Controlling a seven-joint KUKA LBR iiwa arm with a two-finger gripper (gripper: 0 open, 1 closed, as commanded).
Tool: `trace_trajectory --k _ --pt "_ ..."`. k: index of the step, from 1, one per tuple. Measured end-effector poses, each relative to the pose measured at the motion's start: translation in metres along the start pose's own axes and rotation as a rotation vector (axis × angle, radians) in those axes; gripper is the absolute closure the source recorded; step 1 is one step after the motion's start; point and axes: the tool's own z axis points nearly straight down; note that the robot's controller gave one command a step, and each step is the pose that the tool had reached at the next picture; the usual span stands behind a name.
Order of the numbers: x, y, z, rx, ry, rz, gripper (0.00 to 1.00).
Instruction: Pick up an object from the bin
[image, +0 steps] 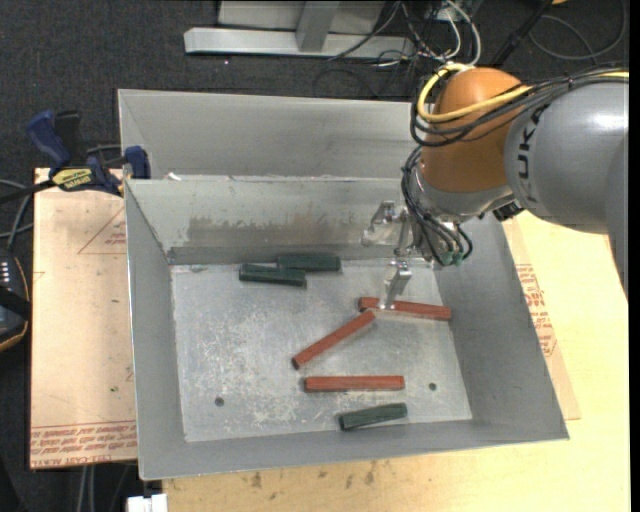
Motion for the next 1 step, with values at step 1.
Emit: trace_trajectory --k 1 --pt "0.0090 -0.0356 -0.0003 0.000 0.007 0.016 0.00"
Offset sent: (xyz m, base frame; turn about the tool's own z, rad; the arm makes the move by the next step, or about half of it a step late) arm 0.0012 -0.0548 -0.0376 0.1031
